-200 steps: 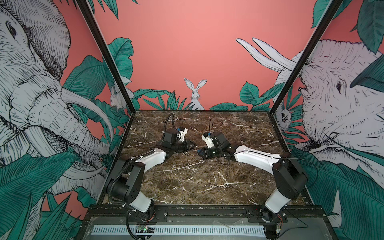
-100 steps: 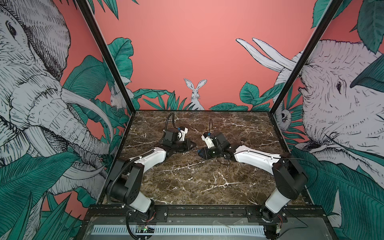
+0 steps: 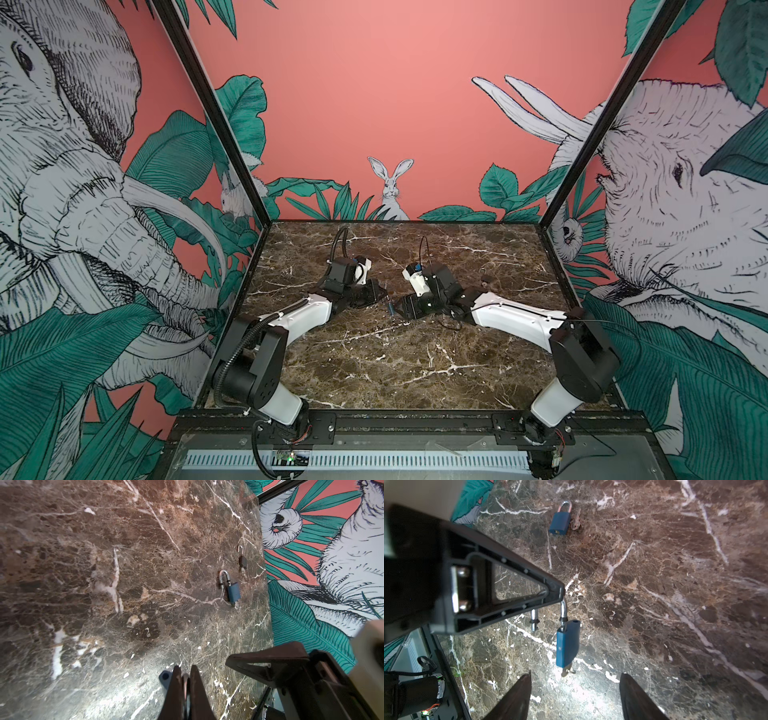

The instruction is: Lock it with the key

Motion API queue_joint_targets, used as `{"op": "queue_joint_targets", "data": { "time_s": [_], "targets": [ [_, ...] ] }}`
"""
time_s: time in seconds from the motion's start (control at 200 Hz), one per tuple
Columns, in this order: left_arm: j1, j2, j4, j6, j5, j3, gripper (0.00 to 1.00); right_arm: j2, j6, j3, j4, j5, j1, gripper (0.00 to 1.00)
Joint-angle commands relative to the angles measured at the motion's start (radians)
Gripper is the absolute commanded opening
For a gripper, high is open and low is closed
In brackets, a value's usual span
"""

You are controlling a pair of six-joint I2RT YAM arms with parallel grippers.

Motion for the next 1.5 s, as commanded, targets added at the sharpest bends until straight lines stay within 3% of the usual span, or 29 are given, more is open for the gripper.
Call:
{"op": "queue_joint_targets", "data": {
  "time_s": [0.0,0.14,0.34,0.625,0.795,1.105,1.31,1.496],
  "targets": [
    [0.000,-0.040,0.003,-0.016,0.001,0.034,0.00,-0.085,-0.093,-0.078,0.134,0.043,0.018,0.66],
    [0.000,-0.048,-0.004,-0.025,0.000,0.040,0.00,-0.152,-0.191,-0.245,0.397,0.164,0.068,0.65],
    [0.000,-0.067,-0.017,-0.034,0.001,0.042,0.00,-0.096,-0.301,-0.312,0.581,0.312,0.136,0.61],
    [0.000,-0.106,-0.050,-0.053,-0.007,0.047,0.00,0.005,-0.317,-0.385,0.870,0.491,0.192,0.55],
    [0.000,-0.120,-0.066,-0.059,-0.009,0.049,0.00,0.056,-0.337,-0.388,0.960,0.564,0.237,0.54],
    [0.001,-0.132,-0.064,-0.068,-0.010,0.047,0.00,0.113,-0.330,-0.364,0.990,0.581,0.273,0.53],
    [0.001,-0.146,-0.071,-0.073,-0.006,0.048,0.00,0.179,-0.320,-0.351,1.067,0.622,0.277,0.46],
    [0.000,-0.147,-0.087,-0.070,-0.006,0.057,0.00,0.197,-0.327,-0.331,1.081,0.622,0.280,0.45]
  ]
}}
